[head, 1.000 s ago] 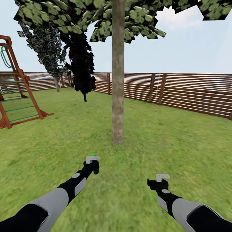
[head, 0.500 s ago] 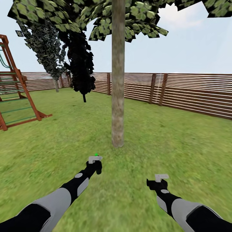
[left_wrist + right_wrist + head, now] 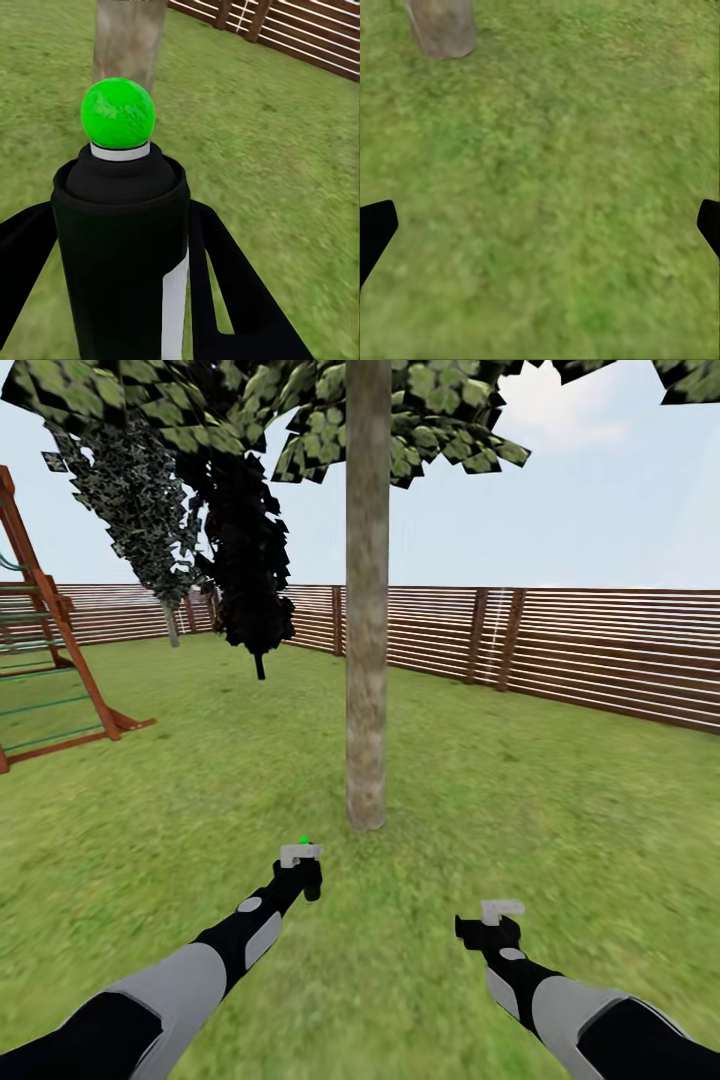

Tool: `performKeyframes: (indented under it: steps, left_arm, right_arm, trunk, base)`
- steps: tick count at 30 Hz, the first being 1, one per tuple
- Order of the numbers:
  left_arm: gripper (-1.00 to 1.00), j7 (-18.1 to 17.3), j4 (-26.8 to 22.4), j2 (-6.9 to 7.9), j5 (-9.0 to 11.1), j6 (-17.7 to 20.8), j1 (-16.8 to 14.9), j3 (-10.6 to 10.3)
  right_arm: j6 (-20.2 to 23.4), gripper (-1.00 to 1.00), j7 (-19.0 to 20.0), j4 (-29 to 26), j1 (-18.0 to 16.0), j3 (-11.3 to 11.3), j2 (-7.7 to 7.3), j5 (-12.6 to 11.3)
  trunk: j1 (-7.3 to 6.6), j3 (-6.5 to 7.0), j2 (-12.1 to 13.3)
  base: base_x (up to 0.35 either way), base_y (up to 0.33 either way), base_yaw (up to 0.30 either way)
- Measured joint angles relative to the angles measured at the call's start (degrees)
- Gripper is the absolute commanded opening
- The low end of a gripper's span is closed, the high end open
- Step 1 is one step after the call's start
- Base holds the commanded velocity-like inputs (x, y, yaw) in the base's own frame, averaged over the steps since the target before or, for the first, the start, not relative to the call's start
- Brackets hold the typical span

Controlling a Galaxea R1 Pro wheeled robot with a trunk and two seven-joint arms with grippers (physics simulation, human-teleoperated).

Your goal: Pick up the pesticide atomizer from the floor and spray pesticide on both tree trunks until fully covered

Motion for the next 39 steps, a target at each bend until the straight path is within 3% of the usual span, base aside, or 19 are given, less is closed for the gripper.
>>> performKeyframes:
  steps: [11, 14, 17, 22, 26, 31, 39]
  left_arm:
    - [-1.00, 0.0, -0.2, -0.59, -0.3, 0.0, 0.0, -0.1]
    - [-1.00, 0.0, -0.2, -2.08, -3.4, 0.1, 0.0, -0.2]
    - [-1.00, 0.0, -0.7, -2.78, -4.5, 0.2, 0.0, -0.3]
    - [-1.00, 0.0, -2.3, -3.11, -4.8, 0.4, 0.0, -0.3]
    - [-1.00, -0.1, -2.4, -3.31, -4.8, 0.6, 0.0, -0.5]
    - [-1.00, -0.8, -2.4, -4.60, -4.9, 0.6, 0.0, -0.5]
    - [-1.00, -3.2, -2.3, -4.69, -4.8, 0.3, 0.0, 0.2]
  right_arm:
    - [0.1, 1.00, -0.1, 0.0, 0.7, -0.1, -0.40, 0.0]
    - [0.3, 1.00, -0.2, 0.0, 4.9, 0.0, -0.77, 0.2]
    - [0.3, 1.00, -0.3, 0.0, 6.6, 0.1, -0.96, 1.7]
    - [0.4, 1.00, -0.3, 0.0, 8.9, 0.4, -1.65, 4.0]
    - [0.4, 1.00, -0.4, 0.0, 9.1, 0.5, -1.71, 4.1]
    - [0.4, 1.00, -0.4, 0.0, 9.3, 0.5, -1.72, 4.1]
    - [0.4, 1.00, -0.3, 0.0, 9.5, 0.5, -1.72, 4.2]
  trunk:
    - [0.00, 0.00, 0.0]
    - [0.00, -0.01, 0.0]
    - [0.00, 0.00, 0.0]
    - [0.00, 0.00, 0.0]
    - [0.00, 0.00, 0.0]
    - [0.00, 0.00, 0.0]
    - [0.00, 0.00, 0.0]
  base:
    - [0.350, 0.000, 0.000]
    - [0.350, 0.000, 0.000]
    - [0.350, 0.000, 0.000]
    - [0.350, 0.000, 0.000]
    - [0.350, 0.000, 0.000]
    - [0.350, 0.000, 0.000]
    - [0.235, 0.000, 0.000]
